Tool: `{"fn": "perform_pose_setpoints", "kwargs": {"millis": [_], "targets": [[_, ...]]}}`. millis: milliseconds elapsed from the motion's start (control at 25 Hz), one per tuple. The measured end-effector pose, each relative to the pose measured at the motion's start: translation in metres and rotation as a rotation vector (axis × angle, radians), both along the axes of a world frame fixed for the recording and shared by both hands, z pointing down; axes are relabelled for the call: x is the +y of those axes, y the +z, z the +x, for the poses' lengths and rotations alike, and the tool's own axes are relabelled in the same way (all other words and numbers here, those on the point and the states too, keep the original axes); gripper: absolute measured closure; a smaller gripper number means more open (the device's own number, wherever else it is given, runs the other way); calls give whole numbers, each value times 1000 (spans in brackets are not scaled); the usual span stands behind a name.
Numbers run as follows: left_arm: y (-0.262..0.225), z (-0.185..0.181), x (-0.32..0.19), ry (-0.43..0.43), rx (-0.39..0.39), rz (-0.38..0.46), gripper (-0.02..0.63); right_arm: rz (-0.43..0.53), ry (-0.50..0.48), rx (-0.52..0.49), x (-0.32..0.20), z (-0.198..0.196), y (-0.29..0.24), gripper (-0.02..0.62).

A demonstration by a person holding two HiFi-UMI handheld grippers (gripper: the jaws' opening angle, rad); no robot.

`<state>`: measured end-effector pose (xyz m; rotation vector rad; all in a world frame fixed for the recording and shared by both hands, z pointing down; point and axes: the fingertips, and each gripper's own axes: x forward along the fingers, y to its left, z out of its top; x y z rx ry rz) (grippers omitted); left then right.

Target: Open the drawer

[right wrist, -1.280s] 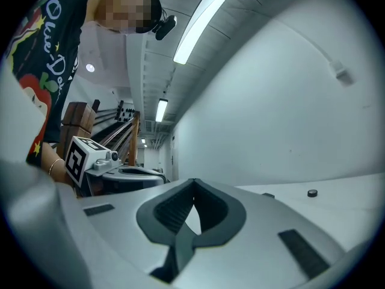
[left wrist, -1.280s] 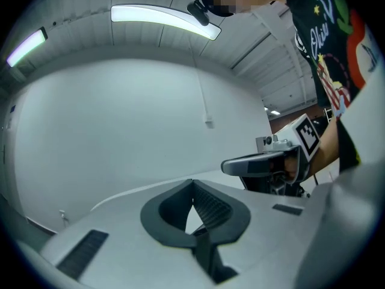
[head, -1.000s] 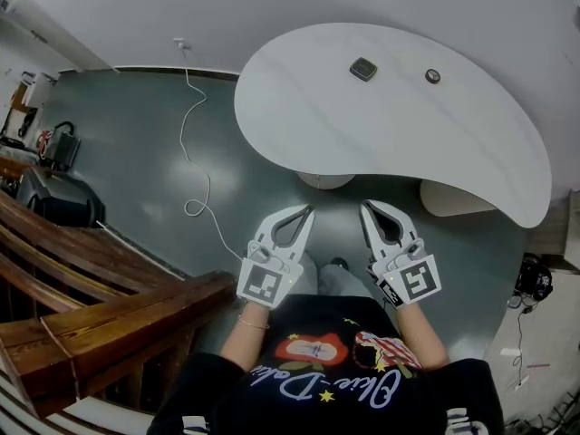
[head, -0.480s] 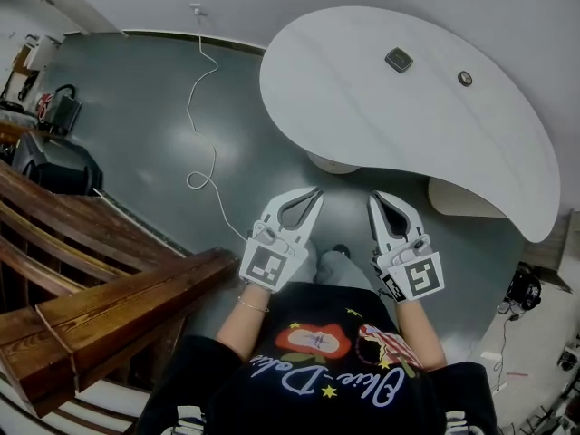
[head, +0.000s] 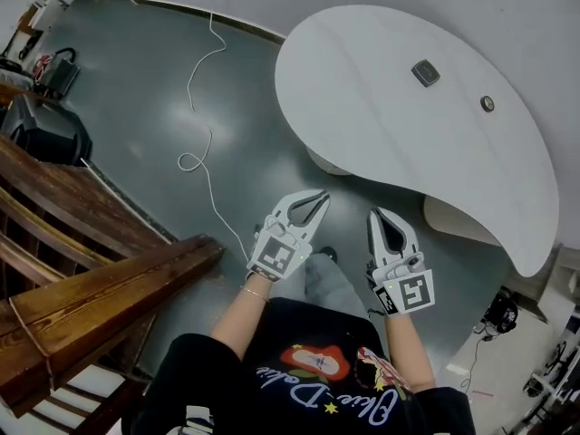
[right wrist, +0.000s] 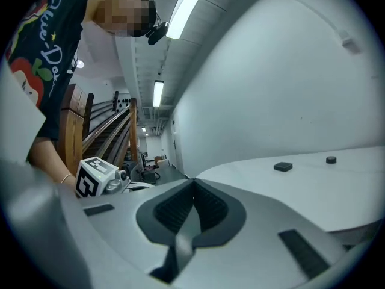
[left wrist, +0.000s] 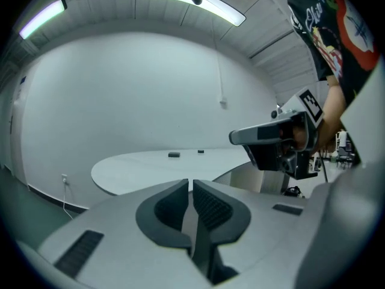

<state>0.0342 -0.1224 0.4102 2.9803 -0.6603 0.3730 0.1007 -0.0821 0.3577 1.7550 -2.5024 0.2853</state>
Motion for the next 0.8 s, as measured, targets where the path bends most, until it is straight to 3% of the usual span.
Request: {"fn": "perform_pose_setpoints", "kwargs": {"millis": [360,640,800], "targets": [[84,20,-18,-35,-32,-43,603,-120,-77,12,-17,2,82,598],[154,34,-36,-77,-19,-128,601,-205,-122,38,-24,-5,137,598],[177,46,-51,-81,-1,-133,528,-224,-113,32,-32,-8,161,598]]}}
